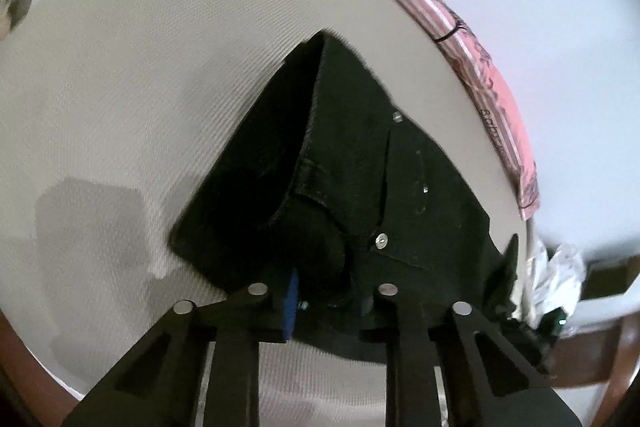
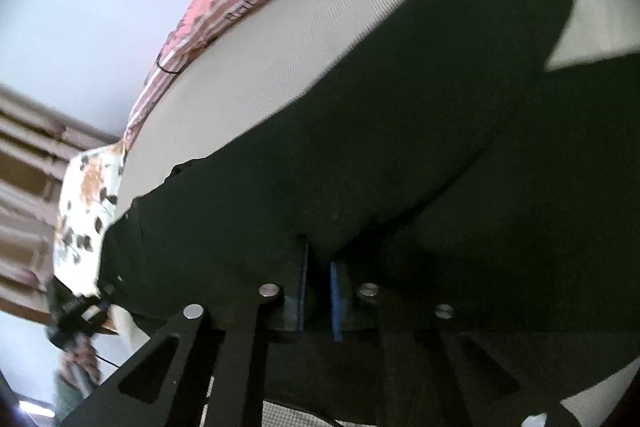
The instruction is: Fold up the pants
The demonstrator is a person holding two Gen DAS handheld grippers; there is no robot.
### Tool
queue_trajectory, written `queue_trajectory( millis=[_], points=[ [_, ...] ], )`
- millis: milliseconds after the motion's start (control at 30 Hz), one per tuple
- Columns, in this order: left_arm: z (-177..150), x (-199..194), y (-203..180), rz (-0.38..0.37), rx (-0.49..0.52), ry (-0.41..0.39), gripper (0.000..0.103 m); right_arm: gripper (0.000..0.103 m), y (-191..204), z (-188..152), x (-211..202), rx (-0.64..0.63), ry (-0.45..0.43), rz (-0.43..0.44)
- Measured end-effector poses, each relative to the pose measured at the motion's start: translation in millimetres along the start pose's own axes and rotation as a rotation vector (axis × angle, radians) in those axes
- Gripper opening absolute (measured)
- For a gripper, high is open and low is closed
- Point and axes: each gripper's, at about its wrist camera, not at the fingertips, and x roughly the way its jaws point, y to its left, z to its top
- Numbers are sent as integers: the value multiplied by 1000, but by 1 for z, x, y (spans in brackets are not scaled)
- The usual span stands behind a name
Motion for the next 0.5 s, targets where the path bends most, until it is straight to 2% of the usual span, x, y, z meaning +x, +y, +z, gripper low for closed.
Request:
queue_trajectory(
  millis=[100,233,300,400,500],
  points=[
    [11,-11,-16,-15,79,-47,17,6,8,-3,-16,-26,-28,-28],
    [23,-26,-38,-49,246,-99,17,6,10,-19,-36,-16,-24,-19],
    [24,-17,-34,-19,262,-59,17,6,9,-30,-37,-13,2,-24],
    [16,3,-15,68,272,16,17,6,6,-47,-31,-9,52,-41],
    [6,11,7,72,233,59,17,6,-3,-58,-17,12,106,-69]
  ],
)
